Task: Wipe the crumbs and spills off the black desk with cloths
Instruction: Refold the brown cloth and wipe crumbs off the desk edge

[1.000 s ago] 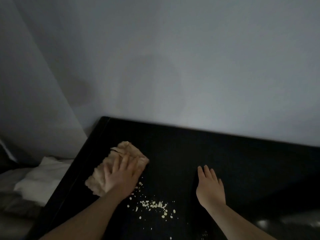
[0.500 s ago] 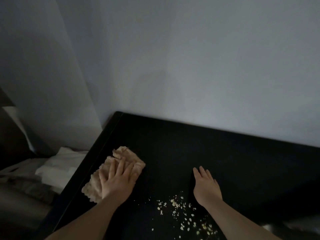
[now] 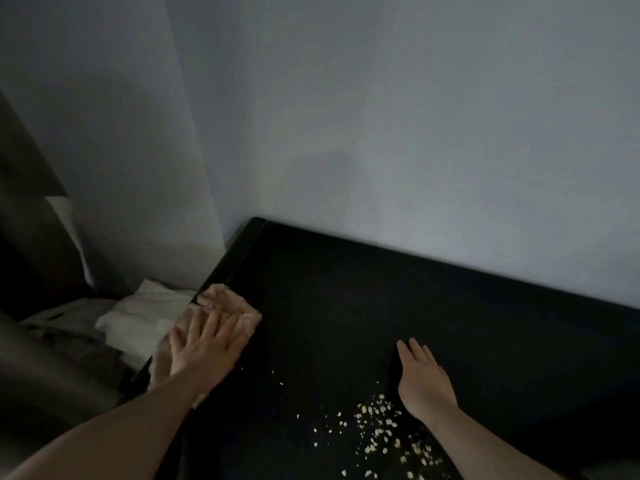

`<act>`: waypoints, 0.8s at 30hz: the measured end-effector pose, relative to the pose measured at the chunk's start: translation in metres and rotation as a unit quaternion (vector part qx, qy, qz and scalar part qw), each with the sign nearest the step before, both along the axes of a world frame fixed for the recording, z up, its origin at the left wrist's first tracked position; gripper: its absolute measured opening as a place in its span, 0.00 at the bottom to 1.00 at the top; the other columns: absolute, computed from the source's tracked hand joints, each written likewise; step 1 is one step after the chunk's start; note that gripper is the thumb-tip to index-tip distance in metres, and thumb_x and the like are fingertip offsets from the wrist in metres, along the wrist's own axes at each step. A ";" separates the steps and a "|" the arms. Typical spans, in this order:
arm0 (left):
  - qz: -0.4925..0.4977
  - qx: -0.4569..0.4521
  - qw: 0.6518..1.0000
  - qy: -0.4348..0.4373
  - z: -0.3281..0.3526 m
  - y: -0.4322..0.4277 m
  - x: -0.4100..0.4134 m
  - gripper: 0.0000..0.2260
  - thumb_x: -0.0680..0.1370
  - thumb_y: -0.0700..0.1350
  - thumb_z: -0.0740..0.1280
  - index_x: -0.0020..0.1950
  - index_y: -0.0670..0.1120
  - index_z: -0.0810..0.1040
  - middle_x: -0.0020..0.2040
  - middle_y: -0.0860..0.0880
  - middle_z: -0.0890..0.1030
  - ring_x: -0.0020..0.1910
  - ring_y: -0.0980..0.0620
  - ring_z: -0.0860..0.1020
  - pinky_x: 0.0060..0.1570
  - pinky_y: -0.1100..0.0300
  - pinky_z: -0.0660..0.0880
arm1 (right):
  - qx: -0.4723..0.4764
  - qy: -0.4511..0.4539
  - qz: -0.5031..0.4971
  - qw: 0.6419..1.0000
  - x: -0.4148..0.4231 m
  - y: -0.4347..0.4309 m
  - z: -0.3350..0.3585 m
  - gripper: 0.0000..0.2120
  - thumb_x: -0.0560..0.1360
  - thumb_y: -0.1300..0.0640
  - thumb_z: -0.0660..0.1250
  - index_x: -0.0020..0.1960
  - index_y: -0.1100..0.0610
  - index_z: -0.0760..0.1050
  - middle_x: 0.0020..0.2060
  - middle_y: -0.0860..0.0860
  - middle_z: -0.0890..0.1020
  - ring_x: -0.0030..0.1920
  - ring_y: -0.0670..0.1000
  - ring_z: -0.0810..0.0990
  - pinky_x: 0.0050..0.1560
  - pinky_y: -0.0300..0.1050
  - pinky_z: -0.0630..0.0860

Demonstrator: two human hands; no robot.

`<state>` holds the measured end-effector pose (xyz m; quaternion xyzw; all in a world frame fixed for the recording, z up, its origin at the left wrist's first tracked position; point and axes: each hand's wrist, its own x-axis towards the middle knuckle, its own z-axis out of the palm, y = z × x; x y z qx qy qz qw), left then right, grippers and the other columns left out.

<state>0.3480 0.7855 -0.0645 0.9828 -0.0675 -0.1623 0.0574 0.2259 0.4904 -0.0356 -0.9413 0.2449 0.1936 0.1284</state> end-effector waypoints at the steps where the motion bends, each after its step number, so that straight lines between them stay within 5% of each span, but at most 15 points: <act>1: 0.019 0.006 1.000 0.006 -0.001 0.002 0.007 0.24 0.79 0.62 0.43 0.75 0.62 0.46 0.77 0.53 0.41 0.75 0.46 0.37 0.70 0.38 0.39 | 0.000 0.001 0.001 1.000 0.000 0.000 -0.001 0.31 0.79 0.59 0.58 0.76 0.50 0.46 0.77 0.50 0.46 0.76 0.52 0.46 0.74 0.53 0.52; 5: 0.063 -0.019 0.998 0.017 -0.003 -0.029 0.006 0.25 0.79 0.62 0.41 0.76 0.61 0.45 0.77 0.51 0.40 0.75 0.44 0.37 0.70 0.38 0.36 | 0.017 0.014 -0.008 1.000 -0.001 0.001 0.000 0.31 0.79 0.61 0.57 0.76 0.50 0.47 0.77 0.49 0.46 0.76 0.52 0.46 0.74 0.53 0.53; 12: -0.260 -0.036 0.965 0.017 -0.004 -0.050 -0.072 0.40 0.65 0.70 0.25 0.75 0.62 0.45 0.77 0.54 0.39 0.71 0.53 0.30 0.68 0.48 0.31 | -0.008 0.002 -0.008 1.000 -0.005 0.011 0.004 0.32 0.78 0.60 0.58 0.77 0.51 0.47 0.77 0.51 0.47 0.76 0.53 0.47 0.74 0.53 0.54; 15: -0.135 -0.023 0.990 -0.031 -0.008 -0.006 -0.044 0.36 0.69 0.68 0.31 0.75 0.61 0.49 0.78 0.53 0.44 0.75 0.50 0.37 0.71 0.45 0.40 | 0.030 0.003 -0.012 0.999 -0.009 0.010 0.010 0.30 0.79 0.62 0.56 0.76 0.50 0.48 0.77 0.50 0.48 0.76 0.52 0.47 0.74 0.52 0.53; 19: 0.016 -0.003 1.000 0.001 -0.004 -0.009 -0.032 0.25 0.79 0.61 0.41 0.76 0.60 0.46 0.77 0.53 0.41 0.75 0.47 0.37 0.72 0.42 0.38 | 0.069 0.004 -0.011 0.998 -0.020 0.010 0.015 0.29 0.79 0.63 0.55 0.76 0.50 0.50 0.77 0.49 0.49 0.76 0.51 0.47 0.74 0.52 0.53; 21: 0.020 -0.019 1.000 0.011 -0.002 -0.040 -0.047 0.24 0.79 0.61 0.42 0.76 0.60 0.45 0.78 0.52 0.41 0.75 0.45 0.38 0.71 0.40 0.39 | 0.076 -0.002 -0.011 0.997 -0.028 0.010 0.016 0.29 0.78 0.63 0.56 0.76 0.50 0.51 0.77 0.49 0.50 0.76 0.51 0.48 0.74 0.52 0.53; 24: -0.105 -0.022 0.994 -0.009 -0.002 -0.086 -0.097 0.24 0.79 0.61 0.41 0.76 0.60 0.45 0.77 0.52 0.40 0.75 0.45 0.36 0.70 0.41 0.35 | 0.087 -0.010 -0.002 0.996 -0.038 0.010 0.017 0.29 0.78 0.63 0.56 0.76 0.50 0.52 0.76 0.49 0.51 0.76 0.51 0.49 0.74 0.52 0.54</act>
